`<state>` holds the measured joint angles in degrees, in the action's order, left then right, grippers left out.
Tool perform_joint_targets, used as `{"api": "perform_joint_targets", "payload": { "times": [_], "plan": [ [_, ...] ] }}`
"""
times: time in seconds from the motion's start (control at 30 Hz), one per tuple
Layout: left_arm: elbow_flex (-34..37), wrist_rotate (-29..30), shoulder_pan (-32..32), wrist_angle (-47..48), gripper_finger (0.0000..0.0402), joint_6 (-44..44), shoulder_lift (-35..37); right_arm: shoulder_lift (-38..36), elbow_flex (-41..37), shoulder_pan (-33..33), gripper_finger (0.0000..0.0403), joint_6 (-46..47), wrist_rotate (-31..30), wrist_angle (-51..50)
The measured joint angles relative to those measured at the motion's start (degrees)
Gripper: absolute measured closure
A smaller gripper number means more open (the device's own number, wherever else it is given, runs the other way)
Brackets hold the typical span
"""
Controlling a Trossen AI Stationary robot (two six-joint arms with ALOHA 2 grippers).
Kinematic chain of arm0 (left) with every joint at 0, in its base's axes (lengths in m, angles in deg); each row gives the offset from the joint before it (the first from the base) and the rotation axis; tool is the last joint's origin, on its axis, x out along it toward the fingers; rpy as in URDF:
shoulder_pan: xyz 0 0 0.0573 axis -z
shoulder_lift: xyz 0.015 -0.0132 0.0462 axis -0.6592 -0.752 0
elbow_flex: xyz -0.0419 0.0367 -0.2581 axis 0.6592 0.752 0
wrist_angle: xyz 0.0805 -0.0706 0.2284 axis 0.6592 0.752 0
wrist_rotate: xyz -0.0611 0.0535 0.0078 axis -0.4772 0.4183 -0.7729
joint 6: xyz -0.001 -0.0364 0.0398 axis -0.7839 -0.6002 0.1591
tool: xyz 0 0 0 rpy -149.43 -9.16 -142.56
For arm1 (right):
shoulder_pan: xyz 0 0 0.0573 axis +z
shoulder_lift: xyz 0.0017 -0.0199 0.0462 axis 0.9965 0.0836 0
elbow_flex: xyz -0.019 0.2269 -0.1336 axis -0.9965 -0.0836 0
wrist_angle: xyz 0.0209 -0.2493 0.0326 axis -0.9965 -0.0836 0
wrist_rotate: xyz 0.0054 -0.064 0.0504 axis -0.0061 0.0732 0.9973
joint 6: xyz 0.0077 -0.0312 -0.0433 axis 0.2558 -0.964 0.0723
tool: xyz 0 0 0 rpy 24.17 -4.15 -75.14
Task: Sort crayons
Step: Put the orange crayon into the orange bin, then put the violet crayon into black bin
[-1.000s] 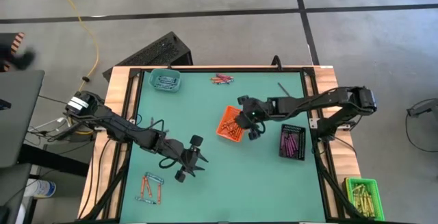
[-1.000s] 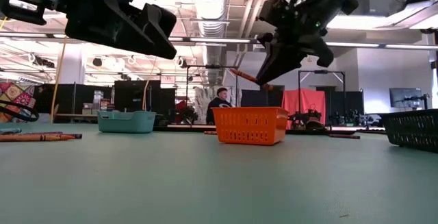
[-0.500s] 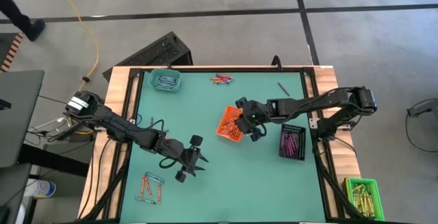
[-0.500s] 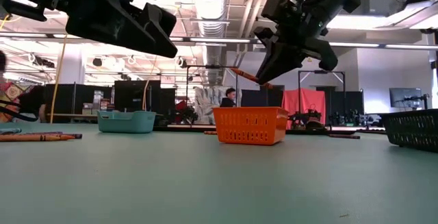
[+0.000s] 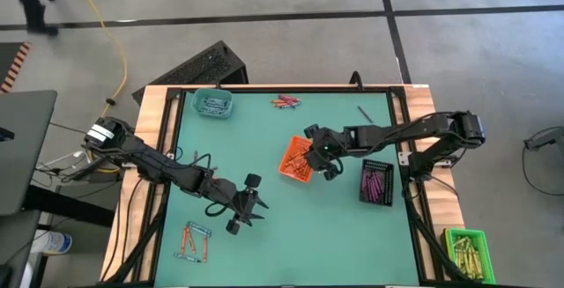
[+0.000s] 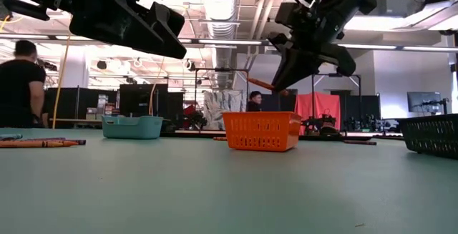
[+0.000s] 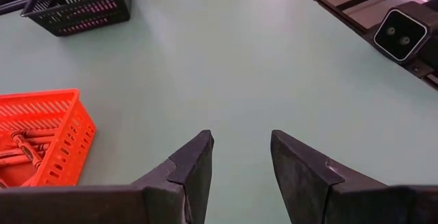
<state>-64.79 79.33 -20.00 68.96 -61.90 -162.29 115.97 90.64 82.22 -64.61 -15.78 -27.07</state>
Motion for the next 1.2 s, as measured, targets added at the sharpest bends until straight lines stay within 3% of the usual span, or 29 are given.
{"api": "perform_joint_targets", "payload": {
  "times": [0.43, 0.6, 0.73, 0.93, 1.1, 1.2],
  "plan": [
    [0.0, 0.0, -0.01, 0.04, 0.0262, 0.5, 0.0, 0.02, 0.0, -1.28, 0.0293, 0.33, -0.65, -0.42],
    [0.0, 0.0, -0.01, 0.09, 0.0262, 0.53, 0.0, -0.16, 0.02, -1.3, 0.0277, 9.68, -13.11, -0.17],
    [0.0, -0.02, 0.02, 0.94, 0.0262, 0.94, 0.0, -0.52, 0.04, -3.49, 0.0276, 18.77, -17.88, -2.43],
    [0.0, -0.02, -0.01, 1.97, 0.0262, 1.97, 0.0, -0.52, 0.04, -10.5, 0.0277, 29.79, -17.84, -12.94],
    [0.0, -0.02, -0.01, 1.92, 0.0262, 3.39, 0.0, -0.52, 0.0, -18.96, 0.0277, 39.1, -14.67, -22.18],
    [0.0, 0.0, -0.01, 1.88, 0.0262, 4.26, 0.0, -0.52, -1.23, -23.88, 0.0277, 41.46, -12.15, -22.85]
  ]
}}
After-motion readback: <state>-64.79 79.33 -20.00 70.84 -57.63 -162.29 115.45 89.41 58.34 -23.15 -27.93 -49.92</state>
